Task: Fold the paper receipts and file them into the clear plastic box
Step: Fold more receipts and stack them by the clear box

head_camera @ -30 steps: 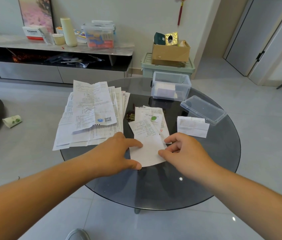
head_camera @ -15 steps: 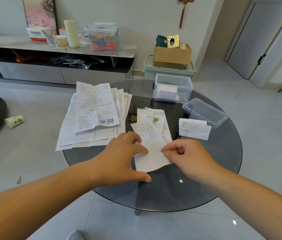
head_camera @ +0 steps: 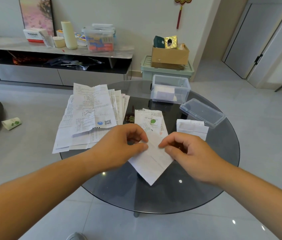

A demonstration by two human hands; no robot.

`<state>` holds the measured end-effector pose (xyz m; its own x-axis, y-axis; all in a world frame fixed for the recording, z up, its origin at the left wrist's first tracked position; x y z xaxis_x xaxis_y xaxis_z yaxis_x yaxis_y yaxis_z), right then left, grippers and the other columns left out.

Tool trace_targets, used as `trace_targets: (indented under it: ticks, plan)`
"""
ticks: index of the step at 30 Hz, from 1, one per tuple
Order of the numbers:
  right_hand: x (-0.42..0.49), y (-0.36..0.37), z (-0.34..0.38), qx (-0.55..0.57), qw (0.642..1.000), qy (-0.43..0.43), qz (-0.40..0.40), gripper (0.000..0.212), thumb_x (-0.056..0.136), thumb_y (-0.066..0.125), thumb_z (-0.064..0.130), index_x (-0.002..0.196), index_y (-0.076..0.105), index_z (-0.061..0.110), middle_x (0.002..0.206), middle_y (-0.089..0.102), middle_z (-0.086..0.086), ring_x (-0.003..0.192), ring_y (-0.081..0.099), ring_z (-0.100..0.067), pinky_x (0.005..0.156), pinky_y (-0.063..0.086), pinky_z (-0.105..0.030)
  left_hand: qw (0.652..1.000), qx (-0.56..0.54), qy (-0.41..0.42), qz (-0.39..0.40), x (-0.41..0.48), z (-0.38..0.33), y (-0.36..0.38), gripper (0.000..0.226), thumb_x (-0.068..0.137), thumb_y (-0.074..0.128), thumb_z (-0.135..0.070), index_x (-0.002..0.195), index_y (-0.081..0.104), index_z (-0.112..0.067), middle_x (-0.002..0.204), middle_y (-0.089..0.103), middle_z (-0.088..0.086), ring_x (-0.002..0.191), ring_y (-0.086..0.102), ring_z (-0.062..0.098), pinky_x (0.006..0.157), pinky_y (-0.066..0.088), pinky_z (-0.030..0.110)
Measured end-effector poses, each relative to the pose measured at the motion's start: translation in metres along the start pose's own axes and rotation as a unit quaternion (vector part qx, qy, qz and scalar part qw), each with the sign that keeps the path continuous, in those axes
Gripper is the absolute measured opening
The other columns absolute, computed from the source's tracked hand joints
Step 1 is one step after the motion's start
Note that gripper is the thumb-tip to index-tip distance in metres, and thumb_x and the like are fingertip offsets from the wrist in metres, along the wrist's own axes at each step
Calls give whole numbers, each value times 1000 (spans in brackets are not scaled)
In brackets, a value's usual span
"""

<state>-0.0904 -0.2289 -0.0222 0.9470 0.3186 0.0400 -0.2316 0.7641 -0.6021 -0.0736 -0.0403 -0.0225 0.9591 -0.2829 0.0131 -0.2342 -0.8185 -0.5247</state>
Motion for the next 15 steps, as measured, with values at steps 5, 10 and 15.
trace_targets:
  ticks: [5, 10, 15]
  plan:
    - [0, -8, -5, 71, 995, -5, -74, 33, 86, 76, 23, 112, 62, 35, 87, 67, 9, 73, 58, -5, 67, 48, -17, 995, -95, 0, -19, -4, -4, -1, 32, 85, 77, -12, 108, 58, -25, 81, 73, 0, 75, 70, 19, 74, 60, 31]
    - [-8, -14, 1, 26, 992, -57, -107, 17, 87, 74, 21, 87, 68, 36, 84, 65, 30, 84, 61, -1, 68, 48, -11, 995, 5, 91, -28, -13, -16, -8, 16, 85, 76, -23, 98, 68, -30, 91, 69, -18, 92, 66, 4, 81, 55, 15]
    - [-18, 6, -6, -181, 972, -150, -8, 4, 91, 69, 36, 92, 71, 33, 89, 60, 28, 94, 54, 0, 76, 49, -22, 953, 265, 133, 65, -24, -1, 7, 12, 87, 71, -45, 91, 64, -36, 98, 66, -23, 96, 58, -1, 75, 48, 12]
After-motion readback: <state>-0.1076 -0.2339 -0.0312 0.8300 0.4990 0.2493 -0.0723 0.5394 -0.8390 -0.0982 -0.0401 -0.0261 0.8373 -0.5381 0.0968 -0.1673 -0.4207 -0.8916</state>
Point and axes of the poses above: each hand's wrist, its own x-axis towards the middle knuckle, its own y-axis out of the palm, z = x × y, the point moved 6 cm from there along x, towards the middle knuckle
